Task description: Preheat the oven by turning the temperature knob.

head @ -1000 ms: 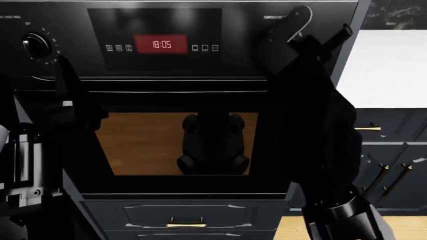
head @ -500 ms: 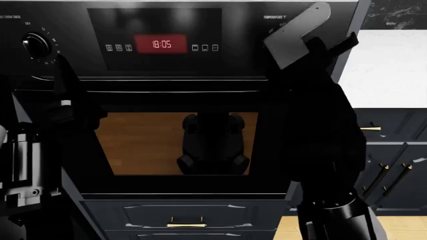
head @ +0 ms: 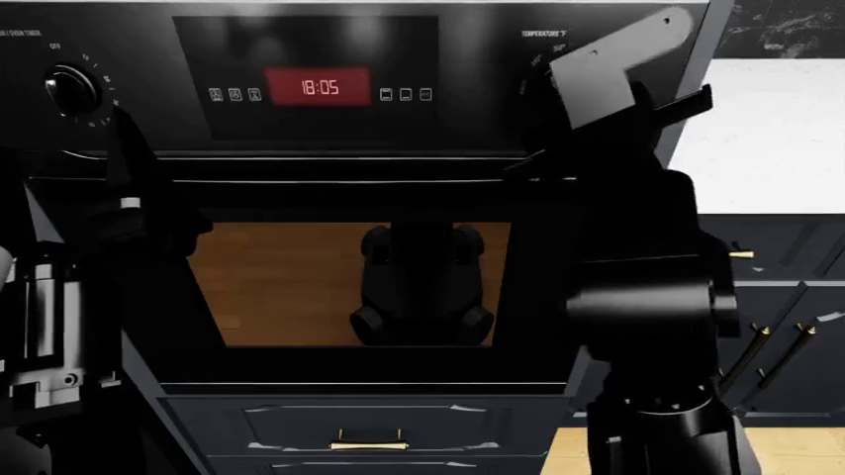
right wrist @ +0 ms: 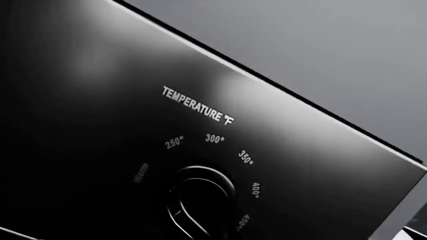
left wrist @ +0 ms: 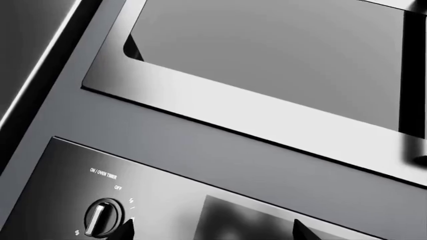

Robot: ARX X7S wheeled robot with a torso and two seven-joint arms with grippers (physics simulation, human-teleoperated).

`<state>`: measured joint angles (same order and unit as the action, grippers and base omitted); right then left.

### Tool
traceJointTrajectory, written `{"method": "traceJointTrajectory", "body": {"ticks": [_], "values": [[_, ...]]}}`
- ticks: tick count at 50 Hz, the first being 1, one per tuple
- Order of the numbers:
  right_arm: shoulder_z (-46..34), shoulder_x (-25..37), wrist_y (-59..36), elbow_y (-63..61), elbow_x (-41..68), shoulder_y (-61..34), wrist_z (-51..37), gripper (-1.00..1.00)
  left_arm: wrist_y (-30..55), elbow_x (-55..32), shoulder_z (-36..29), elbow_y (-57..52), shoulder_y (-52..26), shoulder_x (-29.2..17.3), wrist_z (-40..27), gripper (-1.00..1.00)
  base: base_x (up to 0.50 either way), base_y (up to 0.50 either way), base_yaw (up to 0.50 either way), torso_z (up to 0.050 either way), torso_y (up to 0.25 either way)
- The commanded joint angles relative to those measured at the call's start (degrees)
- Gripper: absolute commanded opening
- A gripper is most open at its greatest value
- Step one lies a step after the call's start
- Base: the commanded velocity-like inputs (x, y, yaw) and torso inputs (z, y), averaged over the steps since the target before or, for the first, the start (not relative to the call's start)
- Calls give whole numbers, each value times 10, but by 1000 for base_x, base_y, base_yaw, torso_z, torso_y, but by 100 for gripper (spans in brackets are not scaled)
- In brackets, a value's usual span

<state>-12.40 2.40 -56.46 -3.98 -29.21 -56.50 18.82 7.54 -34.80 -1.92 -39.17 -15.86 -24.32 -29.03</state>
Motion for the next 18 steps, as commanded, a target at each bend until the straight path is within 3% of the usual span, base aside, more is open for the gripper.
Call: {"method": "traceJointTrajectory", "body": {"ticks": [1,18], "values": [[14,-17,2,-55,102,-28,-46,-100,0,-1,-1,2,0,-1,0,100,0,4,0,0,0],[78,-18,-22,-80,247,-30,-132,-100,1,-4,-4,4,-2,-3,-3,100,-1,1,2,2,5]]}}
